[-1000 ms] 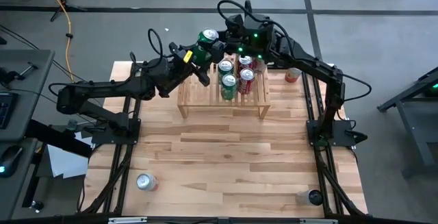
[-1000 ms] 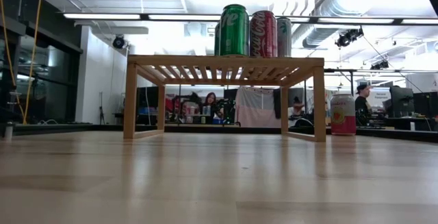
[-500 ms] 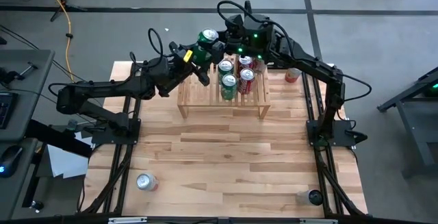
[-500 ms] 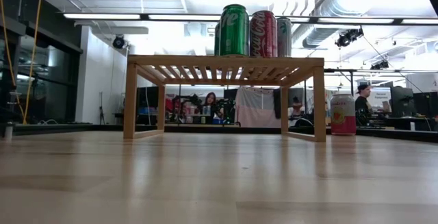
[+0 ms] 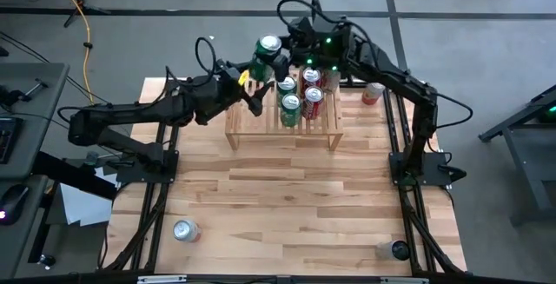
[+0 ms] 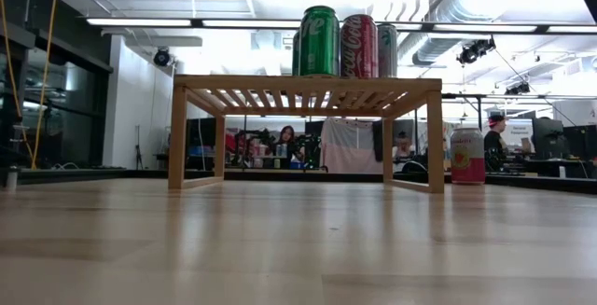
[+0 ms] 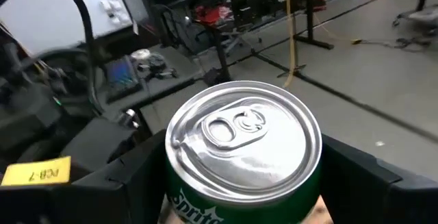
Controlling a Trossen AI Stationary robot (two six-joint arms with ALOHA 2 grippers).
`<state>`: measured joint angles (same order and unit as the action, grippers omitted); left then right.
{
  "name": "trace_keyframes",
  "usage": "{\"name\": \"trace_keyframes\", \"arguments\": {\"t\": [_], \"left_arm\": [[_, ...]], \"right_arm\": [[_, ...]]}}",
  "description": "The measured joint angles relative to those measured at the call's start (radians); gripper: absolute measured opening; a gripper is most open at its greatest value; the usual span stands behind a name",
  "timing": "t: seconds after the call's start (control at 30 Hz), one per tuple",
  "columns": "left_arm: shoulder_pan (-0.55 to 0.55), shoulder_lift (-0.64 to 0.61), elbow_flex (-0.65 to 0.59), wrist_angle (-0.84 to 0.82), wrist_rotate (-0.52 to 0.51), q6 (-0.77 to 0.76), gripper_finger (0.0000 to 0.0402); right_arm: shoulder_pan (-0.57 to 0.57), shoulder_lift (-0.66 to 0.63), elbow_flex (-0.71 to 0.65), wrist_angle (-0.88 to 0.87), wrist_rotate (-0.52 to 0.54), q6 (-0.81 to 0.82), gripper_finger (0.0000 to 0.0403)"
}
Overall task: Place canned beverage on shelf
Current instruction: Put the green soda can on the shelf aligned with the other green soda cans
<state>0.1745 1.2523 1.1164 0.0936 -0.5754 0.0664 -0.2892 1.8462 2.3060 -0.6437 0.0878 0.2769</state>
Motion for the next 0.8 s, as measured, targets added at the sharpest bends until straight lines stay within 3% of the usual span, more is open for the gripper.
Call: {"name": "trace_keyframes", "arguments": {"t": [0.2,0.33,0.53,0.8], "left_arm": [[0.004,-0.105,0.0,-0.186,0.066,-0.144,0.0387],[0.021,-0.184,0.0,-0.171,0.172,-0.193,0.0387],[0.087,-0.251,0.0,-0.149,0.329,-0.252,0.0388],[0.113,-0.271,0.0,-0.149,0.338,-0.301,0.0388]], "right_arm": [[-0.012,-0.035,0.028,-0.084,0.009,-0.182,0.0291],[-0.01,-0.055,0.024,-0.157,0.009,-0.273,0.0291],[-0.011,-0.047,0.019,-0.15,0.018,-0.304,0.0291],[-0.053,0.02,0.017,-0.148,0.158,-0.194,0.0291]]}}
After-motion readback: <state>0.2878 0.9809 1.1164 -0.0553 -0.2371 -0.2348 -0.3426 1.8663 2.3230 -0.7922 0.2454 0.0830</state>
